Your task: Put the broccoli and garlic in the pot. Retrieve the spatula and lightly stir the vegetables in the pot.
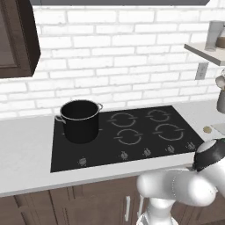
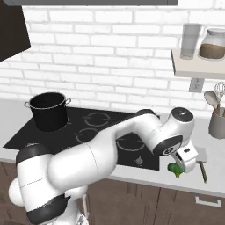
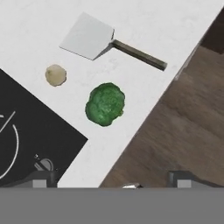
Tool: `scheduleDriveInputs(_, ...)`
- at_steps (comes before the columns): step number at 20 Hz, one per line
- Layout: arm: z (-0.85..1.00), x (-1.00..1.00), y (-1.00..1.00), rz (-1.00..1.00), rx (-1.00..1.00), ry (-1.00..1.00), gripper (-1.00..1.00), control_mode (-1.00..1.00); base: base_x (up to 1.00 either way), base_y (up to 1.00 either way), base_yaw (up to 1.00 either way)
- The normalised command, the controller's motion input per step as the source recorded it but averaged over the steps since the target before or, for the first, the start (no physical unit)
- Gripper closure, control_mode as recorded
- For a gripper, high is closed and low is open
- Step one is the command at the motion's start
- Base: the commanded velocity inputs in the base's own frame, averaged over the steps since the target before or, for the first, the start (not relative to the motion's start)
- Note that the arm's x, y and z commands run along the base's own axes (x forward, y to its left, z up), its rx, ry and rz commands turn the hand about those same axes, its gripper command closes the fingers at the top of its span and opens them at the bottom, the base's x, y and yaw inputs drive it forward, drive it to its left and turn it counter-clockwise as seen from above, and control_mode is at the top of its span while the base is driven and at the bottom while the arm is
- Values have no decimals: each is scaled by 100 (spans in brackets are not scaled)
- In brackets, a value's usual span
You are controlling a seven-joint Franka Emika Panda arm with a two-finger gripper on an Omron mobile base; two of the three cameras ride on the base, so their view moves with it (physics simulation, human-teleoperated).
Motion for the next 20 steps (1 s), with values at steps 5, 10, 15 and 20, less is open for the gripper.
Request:
scheduleDriveInputs(5,-43,0,-6,-8,5,-3,-100,-100,0,0,0)
scheduleDriveInputs(10,-48,3,-1,-7,0,-2,-100,-100,0,0,0)
scheduleDriveInputs(15,-36,11,0,-3,0,-2,-100,-100,0,0,0)
scheduleDriveInputs(20,-33,21,0,-3,0,-1,-100,-100,0,0,0)
